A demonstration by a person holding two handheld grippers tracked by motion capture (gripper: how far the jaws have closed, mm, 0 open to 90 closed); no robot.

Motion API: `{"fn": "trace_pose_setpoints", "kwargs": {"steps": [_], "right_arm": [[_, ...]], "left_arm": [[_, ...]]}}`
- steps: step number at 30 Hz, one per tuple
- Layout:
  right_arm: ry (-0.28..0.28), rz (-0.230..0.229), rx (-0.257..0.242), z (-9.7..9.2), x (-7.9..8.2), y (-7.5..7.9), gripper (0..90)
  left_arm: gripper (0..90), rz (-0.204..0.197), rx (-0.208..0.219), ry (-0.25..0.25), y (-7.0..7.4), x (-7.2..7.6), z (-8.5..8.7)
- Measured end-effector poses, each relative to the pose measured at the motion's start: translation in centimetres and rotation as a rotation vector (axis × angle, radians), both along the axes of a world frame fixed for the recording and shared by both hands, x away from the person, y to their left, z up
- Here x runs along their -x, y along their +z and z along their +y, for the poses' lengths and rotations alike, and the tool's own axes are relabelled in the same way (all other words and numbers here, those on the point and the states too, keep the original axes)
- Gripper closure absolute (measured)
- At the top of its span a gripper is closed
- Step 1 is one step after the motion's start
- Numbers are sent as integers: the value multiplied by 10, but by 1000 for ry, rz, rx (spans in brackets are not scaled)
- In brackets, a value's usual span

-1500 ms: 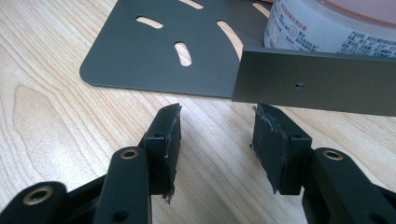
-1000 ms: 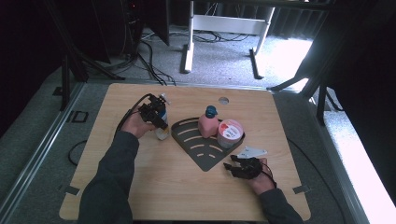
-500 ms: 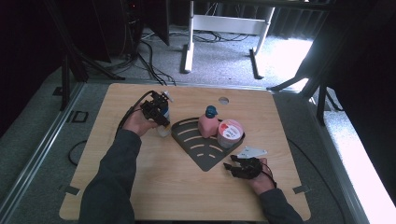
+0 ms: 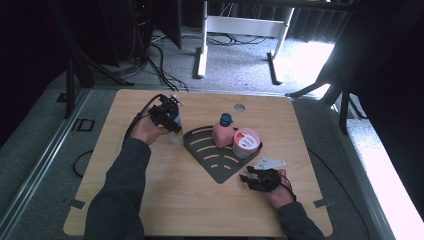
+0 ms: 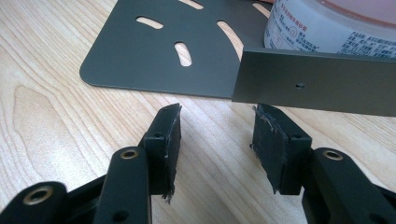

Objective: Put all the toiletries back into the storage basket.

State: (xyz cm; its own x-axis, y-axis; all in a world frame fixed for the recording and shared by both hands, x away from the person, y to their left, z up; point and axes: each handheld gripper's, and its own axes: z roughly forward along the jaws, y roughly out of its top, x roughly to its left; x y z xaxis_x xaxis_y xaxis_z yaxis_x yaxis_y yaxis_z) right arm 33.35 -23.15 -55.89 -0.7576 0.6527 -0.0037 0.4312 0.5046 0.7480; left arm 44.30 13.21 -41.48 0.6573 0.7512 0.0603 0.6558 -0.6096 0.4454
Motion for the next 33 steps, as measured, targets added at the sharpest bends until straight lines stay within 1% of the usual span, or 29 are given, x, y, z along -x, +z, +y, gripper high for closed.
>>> {"fn": "trace_pose_setpoints", "kwargs": {"steps": [2, 11, 13, 17, 21, 28, 29, 33], "right_arm": [[0, 0, 0, 0, 0, 0, 514], [0, 0, 0, 0, 0, 0, 514], [0, 0, -1, 0, 0, 0, 514], [-1, 1, -3, 0, 0, 0, 514], [0, 1, -2, 0, 0, 0, 514], [0, 0, -1, 0, 0, 0, 514], [0, 1, -2, 0, 0, 0, 514], [1, -1, -2, 0, 0, 0, 514]], "left_arm": [[552, 0, 8, -1, 0, 0, 1], [552, -12, 14, -1, 4, 0, -2], [552, -13, 2, -11, 5, 0, -5], [552, -28, 11, -14, 9, 0, -9], [552, -22, 7, -29, 11, -1, -14], [551, -23, 8, -44, 9, -1, -24], [552, -23, 3, -50, 9, -2, -25], [551, -28, 10, -53, 9, -2, -30]]}}
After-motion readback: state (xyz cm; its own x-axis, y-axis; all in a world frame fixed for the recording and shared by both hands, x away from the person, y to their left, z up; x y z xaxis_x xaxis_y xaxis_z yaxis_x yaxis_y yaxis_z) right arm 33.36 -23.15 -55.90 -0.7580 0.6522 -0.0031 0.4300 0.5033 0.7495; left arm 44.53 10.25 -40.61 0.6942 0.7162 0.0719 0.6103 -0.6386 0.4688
